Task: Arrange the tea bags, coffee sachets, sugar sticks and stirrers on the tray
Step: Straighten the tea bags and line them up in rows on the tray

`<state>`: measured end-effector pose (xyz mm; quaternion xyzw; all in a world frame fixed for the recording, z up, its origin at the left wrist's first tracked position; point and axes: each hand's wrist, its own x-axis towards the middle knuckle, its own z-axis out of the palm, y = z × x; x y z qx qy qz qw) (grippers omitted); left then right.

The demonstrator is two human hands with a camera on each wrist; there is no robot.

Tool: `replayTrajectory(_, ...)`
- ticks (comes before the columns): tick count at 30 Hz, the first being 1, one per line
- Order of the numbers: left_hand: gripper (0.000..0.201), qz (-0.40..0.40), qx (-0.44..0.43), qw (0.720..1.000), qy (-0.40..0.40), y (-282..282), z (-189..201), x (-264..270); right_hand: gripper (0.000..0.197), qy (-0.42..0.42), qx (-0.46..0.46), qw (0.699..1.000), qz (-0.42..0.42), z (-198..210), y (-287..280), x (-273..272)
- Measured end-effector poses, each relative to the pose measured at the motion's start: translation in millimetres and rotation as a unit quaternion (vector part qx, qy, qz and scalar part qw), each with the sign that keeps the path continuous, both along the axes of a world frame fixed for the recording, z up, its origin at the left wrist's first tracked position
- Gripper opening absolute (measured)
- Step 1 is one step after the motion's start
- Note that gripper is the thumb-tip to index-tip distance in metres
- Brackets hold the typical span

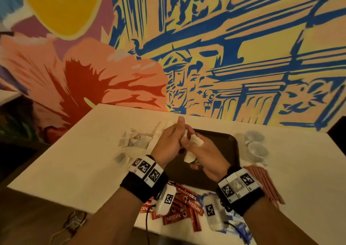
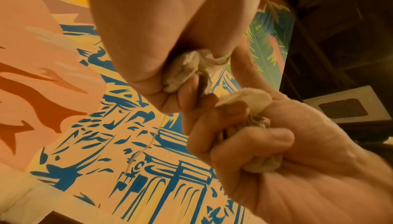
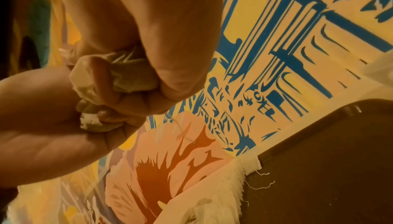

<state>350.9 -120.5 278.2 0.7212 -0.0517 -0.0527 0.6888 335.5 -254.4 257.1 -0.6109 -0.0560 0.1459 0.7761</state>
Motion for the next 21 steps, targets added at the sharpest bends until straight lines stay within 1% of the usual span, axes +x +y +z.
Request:
replayTrajectory(4,0.067,-0.009,-0.005,1.0,0.017,-5,0,0,0.035,0.005,-0.009,1.0,-0.021,0,-8,-2)
replayTrajectory(6,0.071,-0.026,-0.025,0.999,0.031,-6,0,0,0.032,0.013,-0.013,0.999,-0.035,-2,-12,-2)
replayTrajectory(9,0.076,-0.033,-0.031,0.998,0.051,-7,0,0,0.031,0.035,0.0,0.997,-0.063,-3,-15,-1)
replayTrajectory(11,0.073,-0.042,-0.057,0.995,0.067,-7,-4,0,0.029,0.043,0.016,0.996,-0.079,-3,-17,-2)
replayTrajectory(12,0.068,-0.051,-0.082,0.992,0.08,-7,-6,-1,0.027,0.044,0.019,0.995,-0.083,-4,-18,-2)
replayTrajectory(16,0.041,-0.089,-0.174,0.971,0.138,-6,-11,-3,0.02,0.046,0.032,0.994,-0.099,-4,-23,-3)
replayTrajectory(17,0.041,-0.1,-0.191,0.966,0.141,-5,-12,-3,0.019,0.047,0.037,0.993,-0.103,-3,-25,-3)
replayTrajectory(18,0.046,-0.108,-0.197,0.964,0.141,-4,-12,-4,0.018,0.048,0.044,0.992,-0.105,-3,-27,-3)
replayTrajectory(19,0.051,-0.111,-0.193,0.965,0.137,-3,-13,-4,0.018,0.051,0.052,0.992,-0.104,-3,-29,-2)
replayTrajectory(21,0.054,-0.097,-0.187,0.969,0.13,-1,-15,-5,0.02,0.057,0.065,0.991,-0.105,-4,-32,-1)
